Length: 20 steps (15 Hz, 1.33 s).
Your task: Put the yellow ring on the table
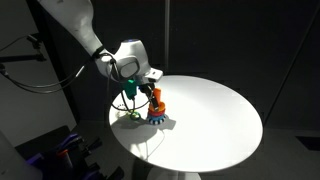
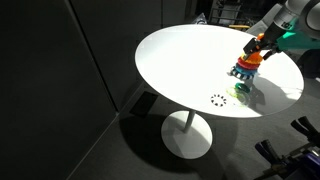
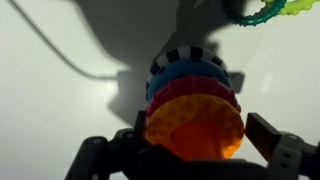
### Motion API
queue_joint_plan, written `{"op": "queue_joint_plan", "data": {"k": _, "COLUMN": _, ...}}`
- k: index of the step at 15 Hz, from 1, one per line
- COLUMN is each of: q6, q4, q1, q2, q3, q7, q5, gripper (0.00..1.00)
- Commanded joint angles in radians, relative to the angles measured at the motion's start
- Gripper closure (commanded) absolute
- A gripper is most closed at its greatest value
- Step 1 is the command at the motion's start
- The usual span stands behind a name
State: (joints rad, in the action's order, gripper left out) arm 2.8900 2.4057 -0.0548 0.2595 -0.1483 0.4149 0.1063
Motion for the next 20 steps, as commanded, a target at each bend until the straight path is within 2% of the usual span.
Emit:
{"op": "queue_joint_plan", "data": {"k": 1, "q6": 0.002, "q4": -0.019, "q1": -0.024, "q2": 0.012, "q3": -0.029, "q7": -0.006, "q5": 0.013, "gripper": 0.17}}
{"op": "queue_joint_plan", "data": {"k": 3, "q6": 0.000, "q4": -0.020, "q1": -0.031, "q2": 0.006, "q3": -0.035, "q7": 0.000, "q5": 0.017, "gripper": 0.33}}
{"op": "queue_joint_plan", "data": {"k": 4, "q6": -0.002, "q4": -0.022, "q1": -0.032, "q2": 0.004, "q3": -0.036, "q7": -0.002, "q5": 0.016, "gripper": 0.35}}
{"op": "queue_joint_plan", "data": {"k": 7, "q6": -0.016, "q4": -0.028, "q1": -0.037, "q2": -0.007, "q3": -0.038, "q7": 0.003, "q5": 0.013, "gripper": 0.49}}
{"op": "queue_joint_plan", "data": {"k": 11, "q6": -0.032, "q4": -0.030, "q1": -0.037, "q2": -0.021, "q3": -0.036, "q7": 0.000, "q5": 0.008, "gripper": 0.54}}
{"op": "queue_joint_plan", "data": {"k": 14, "q6": -0.048, "q4": -0.031, "q1": -0.033, "q2": -0.042, "q3": -0.031, "q7": 0.001, "q5": 0.007, "gripper": 0.74}}
{"op": "queue_joint_plan", "data": {"k": 17, "q6": -0.066, "q4": -0.033, "q1": -0.029, "q2": -0.056, "q3": -0.025, "q7": 0.000, "q5": 0.002, "gripper": 0.83}}
{"op": "queue_joint_plan", "data": {"k": 18, "q6": -0.074, "q4": -0.033, "q1": -0.026, "q2": -0.063, "q3": -0.021, "q7": -0.002, "q5": -0.001, "gripper": 0.95}}
{"op": "queue_joint_plan", "data": {"k": 19, "q6": -0.078, "q4": -0.034, "q1": -0.024, "q2": -0.066, "q3": -0.020, "q7": -0.002, "q5": -0.001, "gripper": 1.00}}
{"op": "queue_joint_plan", "data": {"k": 20, "q6": -0.083, "q4": -0.035, "q1": -0.023, "q2": -0.071, "q3": -0.018, "q7": -0.003, "q5": -0.002, "gripper": 1.00}}
